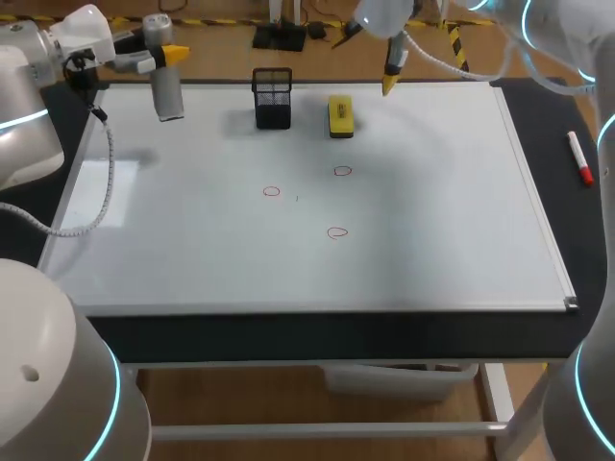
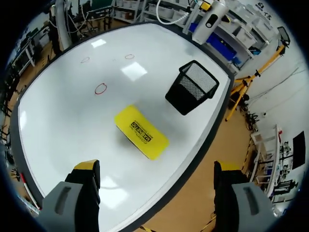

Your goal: Pick up the inspection probe, press it on each red-marked spot on the whiteboard one by one, put down the probe, pick up the eraser, and wipe off all the red marks.

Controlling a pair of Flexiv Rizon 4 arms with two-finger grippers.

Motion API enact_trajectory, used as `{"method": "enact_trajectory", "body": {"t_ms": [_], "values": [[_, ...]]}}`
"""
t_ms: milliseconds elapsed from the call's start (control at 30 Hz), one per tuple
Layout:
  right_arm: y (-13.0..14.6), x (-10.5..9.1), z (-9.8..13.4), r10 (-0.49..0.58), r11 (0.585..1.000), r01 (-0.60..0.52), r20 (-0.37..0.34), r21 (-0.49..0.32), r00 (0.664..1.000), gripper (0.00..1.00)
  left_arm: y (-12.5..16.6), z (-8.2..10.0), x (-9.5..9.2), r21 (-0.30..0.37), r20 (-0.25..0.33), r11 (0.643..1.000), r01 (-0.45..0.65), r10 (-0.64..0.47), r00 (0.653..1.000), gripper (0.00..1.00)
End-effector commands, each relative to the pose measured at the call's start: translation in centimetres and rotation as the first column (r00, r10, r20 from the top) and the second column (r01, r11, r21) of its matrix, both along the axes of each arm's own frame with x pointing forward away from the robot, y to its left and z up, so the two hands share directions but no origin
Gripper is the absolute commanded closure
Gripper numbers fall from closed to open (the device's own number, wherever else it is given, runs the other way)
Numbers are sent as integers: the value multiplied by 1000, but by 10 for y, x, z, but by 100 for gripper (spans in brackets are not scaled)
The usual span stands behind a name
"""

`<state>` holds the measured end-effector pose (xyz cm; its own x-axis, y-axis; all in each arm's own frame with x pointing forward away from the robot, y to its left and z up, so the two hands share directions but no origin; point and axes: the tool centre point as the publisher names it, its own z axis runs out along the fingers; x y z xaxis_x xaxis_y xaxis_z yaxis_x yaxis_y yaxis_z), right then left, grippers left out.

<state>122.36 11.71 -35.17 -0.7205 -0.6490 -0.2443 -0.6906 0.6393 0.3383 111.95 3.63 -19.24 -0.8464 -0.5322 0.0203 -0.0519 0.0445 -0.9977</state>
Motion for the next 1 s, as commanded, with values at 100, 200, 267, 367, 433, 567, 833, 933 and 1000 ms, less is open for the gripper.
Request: {"method": "enact_trajectory", "body": {"t_ms": [100, 200, 267, 367, 433, 567, 833, 933, 1000], "values": [[9, 8, -16, 199, 930, -273, -288, -244, 937, 0, 0, 1, 0, 0, 2, 1000, -3, 3, 1000, 100], [11, 5, -20, 249, 906, -331, -301, -265, 921, 0, 0, 1, 0, 0, 2, 1000, -3, 3, 1000, 100], [13, 5, -22, 272, 889, -361, -310, -281, 911, 0, 0, 1, 0, 0, 2, 1000, -3, 3, 1000, 100], [14, 5, -25, 309, 858, -409, -323, -311, 894, 0, 0, 1, 0, 0, 2, 1000, -3, 3, 1000, 100], [16, 4, -26, 331, 827, -443, -339, -346, 881, 0, 0, 1, 0, 0, 2, 1000, -3, 3, 1000, 100], [19, 3, -28, 397, 742, -533, -375, -406, 838, 0, 0, 1, 0, 0, 2, 1000, -3, 3, 1000, 100], [20, 6, -29, 489, 631, -650, -433, -423, 757, 0, 0, 1, 0, 0, 2, 1000, -3, 3, 1000, 100], [21, 8, -28, 508, 620, -678, -457, -394, 730, 0, 0, 1, 0, 0, 2, 1000, -3, 3, 1000, 100], [20, 9, -27, 518, 607, -697, -475, -382, 711, 0, 0, 1, 0, 0, 2, 1000, -3, 3, 1000, 100]]}}
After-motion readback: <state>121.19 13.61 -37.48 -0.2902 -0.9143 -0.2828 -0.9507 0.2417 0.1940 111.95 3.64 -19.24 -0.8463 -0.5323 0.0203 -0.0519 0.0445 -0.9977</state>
